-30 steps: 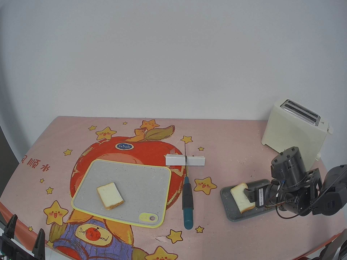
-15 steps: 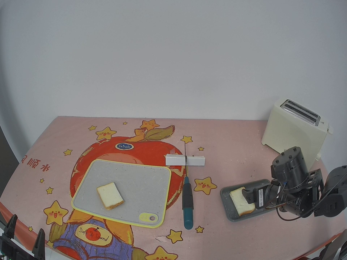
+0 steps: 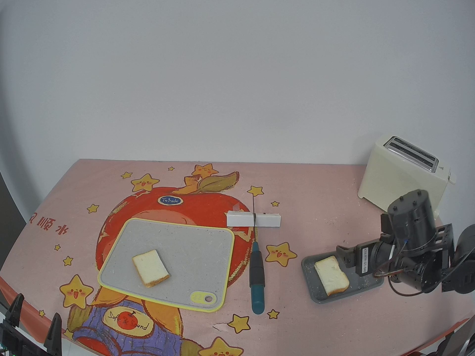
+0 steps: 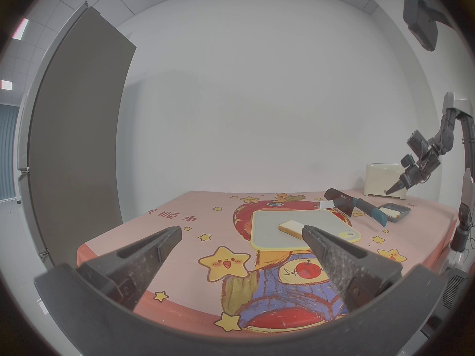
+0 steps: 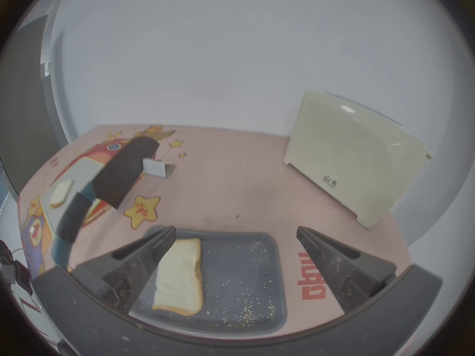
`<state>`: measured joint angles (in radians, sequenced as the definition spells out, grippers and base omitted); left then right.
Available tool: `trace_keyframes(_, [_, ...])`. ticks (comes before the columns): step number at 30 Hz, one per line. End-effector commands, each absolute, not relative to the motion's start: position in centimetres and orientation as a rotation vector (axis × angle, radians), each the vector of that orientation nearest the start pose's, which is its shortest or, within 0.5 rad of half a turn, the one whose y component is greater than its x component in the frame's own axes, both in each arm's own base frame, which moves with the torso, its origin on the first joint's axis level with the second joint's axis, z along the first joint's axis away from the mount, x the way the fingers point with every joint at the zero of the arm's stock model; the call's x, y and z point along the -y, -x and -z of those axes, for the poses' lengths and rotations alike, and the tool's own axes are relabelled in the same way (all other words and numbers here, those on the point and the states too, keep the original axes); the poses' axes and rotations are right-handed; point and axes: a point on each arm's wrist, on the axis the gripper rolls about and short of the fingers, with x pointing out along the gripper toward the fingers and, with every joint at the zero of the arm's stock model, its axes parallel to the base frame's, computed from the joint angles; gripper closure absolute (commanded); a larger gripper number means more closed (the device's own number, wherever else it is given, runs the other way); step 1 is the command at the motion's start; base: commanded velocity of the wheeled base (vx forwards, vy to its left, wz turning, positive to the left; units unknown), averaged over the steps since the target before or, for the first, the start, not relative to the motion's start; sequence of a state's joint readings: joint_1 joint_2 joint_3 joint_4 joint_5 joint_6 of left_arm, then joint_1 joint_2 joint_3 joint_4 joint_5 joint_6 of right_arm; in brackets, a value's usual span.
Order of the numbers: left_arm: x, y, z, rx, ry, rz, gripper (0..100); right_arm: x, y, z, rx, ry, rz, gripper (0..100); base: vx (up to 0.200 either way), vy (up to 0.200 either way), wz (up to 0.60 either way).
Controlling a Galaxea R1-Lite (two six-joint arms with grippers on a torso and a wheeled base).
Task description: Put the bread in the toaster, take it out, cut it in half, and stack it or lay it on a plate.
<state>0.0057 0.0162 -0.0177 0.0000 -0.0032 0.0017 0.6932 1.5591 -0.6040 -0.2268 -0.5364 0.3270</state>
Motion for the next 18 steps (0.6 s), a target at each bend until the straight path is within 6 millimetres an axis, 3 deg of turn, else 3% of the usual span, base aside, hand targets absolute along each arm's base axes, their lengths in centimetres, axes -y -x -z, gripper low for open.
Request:
trace_keyframes(1, [0.0, 2.3, -7.5, 0.000, -0.002, -0.003, 0, -13.7, -17.1, -16.2, -0.512, 0.066, -0.103, 0, 0.000, 0.000, 0.00])
trace_keyframes(9, [0.0, 2.3, -7.5, 0.000, -0.002, -0.003, 0, -13.4, -17.2, -16.5, -0.495, 0.063, -0.101, 0, 0.000, 0.000, 0.00])
trace_keyframes(18, [0.0, 2.3, -7.5, 0.000, -0.002, -0.003, 0, -12.6, -16.3, -18.5, -0.394, -0.014, -0.113, 0, 0.000, 0.000, 0.00])
